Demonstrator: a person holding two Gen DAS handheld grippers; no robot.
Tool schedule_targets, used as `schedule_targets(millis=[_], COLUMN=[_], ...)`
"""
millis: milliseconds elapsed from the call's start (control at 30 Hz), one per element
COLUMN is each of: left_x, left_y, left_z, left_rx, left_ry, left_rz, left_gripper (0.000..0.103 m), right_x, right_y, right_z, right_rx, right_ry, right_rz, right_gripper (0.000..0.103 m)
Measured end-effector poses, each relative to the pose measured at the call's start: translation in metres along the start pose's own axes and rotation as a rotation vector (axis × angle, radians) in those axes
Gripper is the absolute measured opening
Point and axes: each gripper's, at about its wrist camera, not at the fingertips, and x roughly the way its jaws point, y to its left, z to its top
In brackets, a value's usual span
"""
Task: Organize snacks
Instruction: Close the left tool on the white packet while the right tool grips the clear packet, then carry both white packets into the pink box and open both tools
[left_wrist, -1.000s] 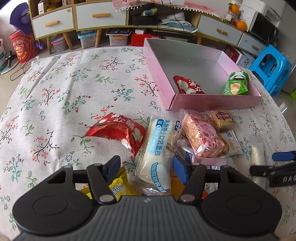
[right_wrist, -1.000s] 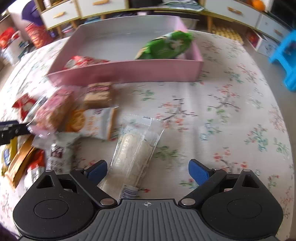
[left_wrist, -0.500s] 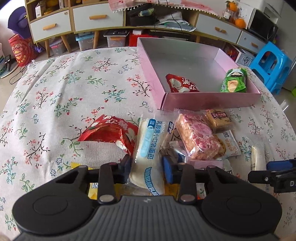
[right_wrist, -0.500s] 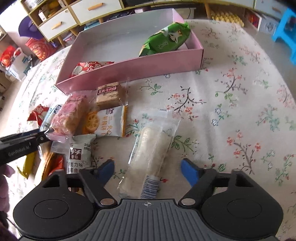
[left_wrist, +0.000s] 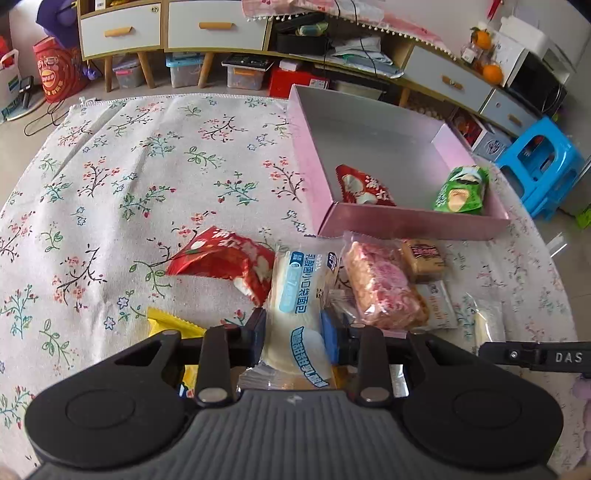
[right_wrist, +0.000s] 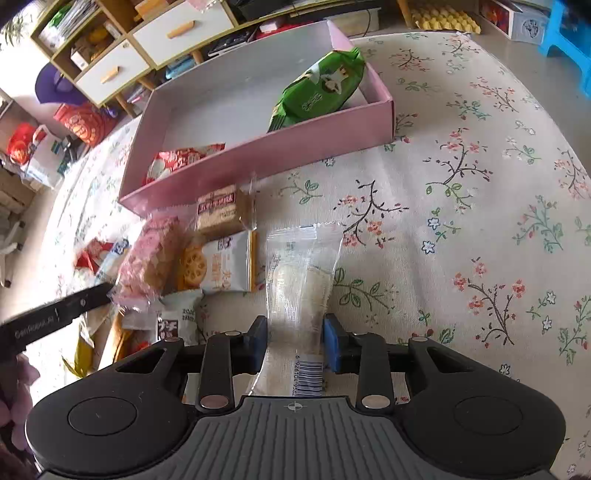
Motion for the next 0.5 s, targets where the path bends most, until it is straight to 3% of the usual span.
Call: schedule_targets(millis=[500], left_x=[-0.026], left_y=[-0.001], left_z=[0.011], left_rx=[-0.061], left_ry=[-0.089], left_rz=[-0.019], left_gripper=[0.028], right_x=[-0.018], right_y=[-0.005], right_z=[0.02], right_rx=[0.093], right_ry=[-0.037], right_rz=[0.104], right_gripper=[0.031])
